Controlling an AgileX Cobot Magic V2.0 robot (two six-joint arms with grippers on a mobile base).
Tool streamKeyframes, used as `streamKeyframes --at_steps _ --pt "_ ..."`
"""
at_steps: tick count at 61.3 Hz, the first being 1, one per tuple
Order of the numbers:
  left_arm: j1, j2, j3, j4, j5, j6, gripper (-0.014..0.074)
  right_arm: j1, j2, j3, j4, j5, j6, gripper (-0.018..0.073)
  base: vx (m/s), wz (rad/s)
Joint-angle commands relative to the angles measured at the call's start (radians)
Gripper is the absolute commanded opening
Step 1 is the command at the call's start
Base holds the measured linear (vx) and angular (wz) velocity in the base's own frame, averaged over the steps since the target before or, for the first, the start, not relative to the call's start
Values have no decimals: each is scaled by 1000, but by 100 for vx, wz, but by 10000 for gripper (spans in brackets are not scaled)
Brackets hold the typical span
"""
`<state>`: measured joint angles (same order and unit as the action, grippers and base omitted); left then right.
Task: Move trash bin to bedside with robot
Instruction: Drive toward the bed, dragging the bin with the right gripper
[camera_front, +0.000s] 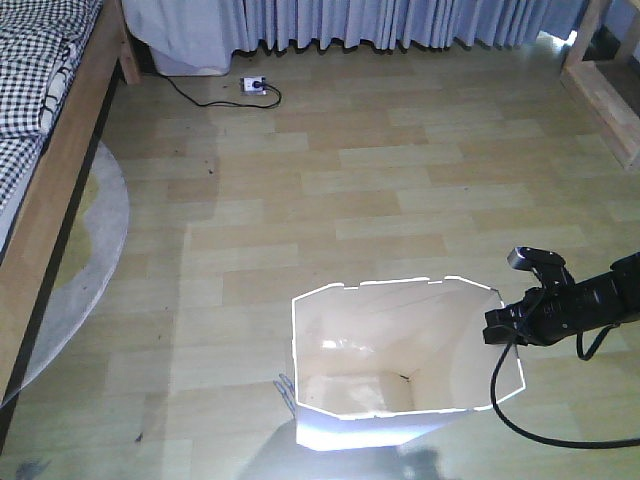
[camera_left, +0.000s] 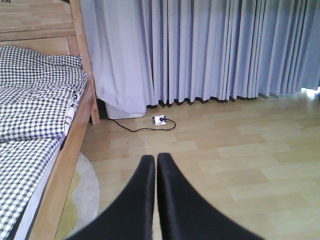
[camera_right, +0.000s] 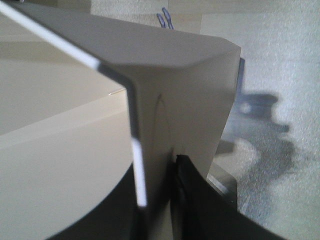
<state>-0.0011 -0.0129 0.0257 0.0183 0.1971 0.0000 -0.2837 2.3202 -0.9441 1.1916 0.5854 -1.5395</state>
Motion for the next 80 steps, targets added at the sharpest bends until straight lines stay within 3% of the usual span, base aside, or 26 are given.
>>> streamKeyframes --at_steps 1,80 --pt "-2 -14 19 -4 -68 0 -6 -4 -69 -12 61 207 2 -5 30 -2" --pt "-2 -14 19 -4 -68 0 -6 -4 -69 -12 61 215 2 -5 27 9"
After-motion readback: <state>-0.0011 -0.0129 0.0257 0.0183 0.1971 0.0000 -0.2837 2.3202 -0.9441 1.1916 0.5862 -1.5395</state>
